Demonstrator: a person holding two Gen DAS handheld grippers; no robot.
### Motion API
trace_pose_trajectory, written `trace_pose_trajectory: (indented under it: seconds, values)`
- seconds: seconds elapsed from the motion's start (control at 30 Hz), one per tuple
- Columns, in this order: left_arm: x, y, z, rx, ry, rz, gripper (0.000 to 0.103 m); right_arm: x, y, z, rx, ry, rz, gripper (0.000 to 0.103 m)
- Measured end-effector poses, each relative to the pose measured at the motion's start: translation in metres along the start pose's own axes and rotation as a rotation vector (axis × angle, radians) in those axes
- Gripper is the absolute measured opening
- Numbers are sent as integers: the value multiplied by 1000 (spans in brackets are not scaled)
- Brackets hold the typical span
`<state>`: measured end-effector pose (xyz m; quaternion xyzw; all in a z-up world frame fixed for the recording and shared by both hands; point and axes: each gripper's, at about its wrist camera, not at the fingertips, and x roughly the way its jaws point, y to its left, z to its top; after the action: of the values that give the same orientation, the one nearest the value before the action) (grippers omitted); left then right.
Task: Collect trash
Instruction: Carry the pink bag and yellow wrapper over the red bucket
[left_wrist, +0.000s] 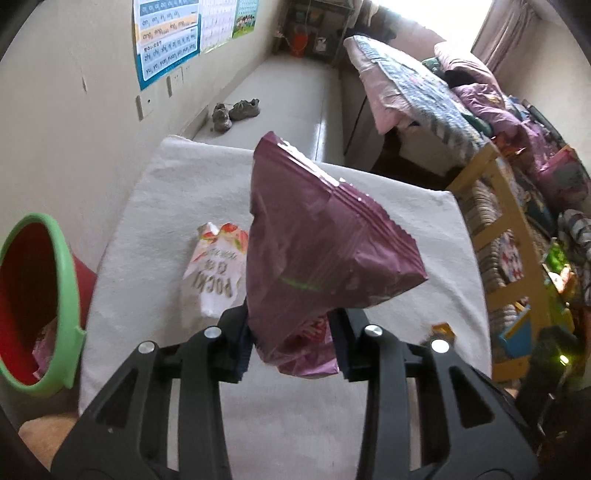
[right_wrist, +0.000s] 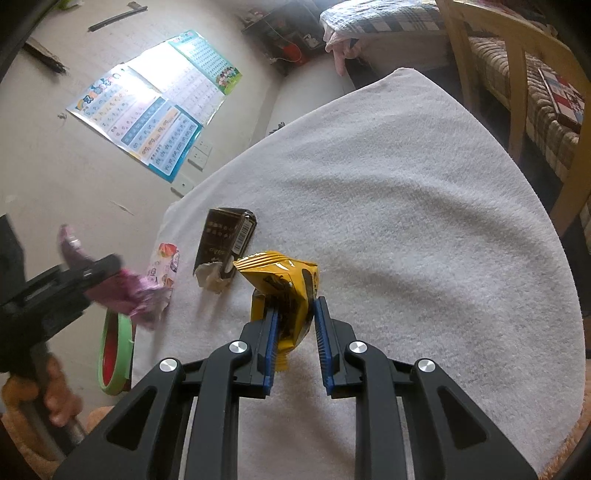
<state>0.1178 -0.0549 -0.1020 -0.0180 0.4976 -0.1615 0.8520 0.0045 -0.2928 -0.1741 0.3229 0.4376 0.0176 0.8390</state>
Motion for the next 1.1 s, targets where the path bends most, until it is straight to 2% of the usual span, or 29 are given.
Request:
trace_pose_trajectory:
  seconds: [0.1, 0.27, 0.53, 0.67, 0.7, 0.77, 0.93, 1.1]
  values:
    - [-17, 4, -6, -1, 1, -13, 35, -2, 3, 0, -11, -3, -5, 19]
    - [-29, 9, -33, 38, 61, -2, 35, -7, 12, -2, -40, -13, -13, 19]
    - [6, 22, -79, 34, 217, 22, 35, -7, 37, -7, -102, 2, -22, 19]
    - [27, 28, -88, -11, 257, 27, 49, -10, 45, -11, -130, 4, -25, 19]
    - [31, 28, -89, -20, 259, 29, 55, -10, 47, -11, -135, 2, -26, 20]
    - [34, 29, -90, -32, 251, 33, 61, -11, 48, -12, -141, 2, -27, 20]
    - [38, 33, -88, -68, 231, 38, 63, -7, 50, -14, -149, 15, -27, 20]
    - [44, 37, -92, -105, 265, 41, 63, -6, 52, -15, -151, 16, -25, 21]
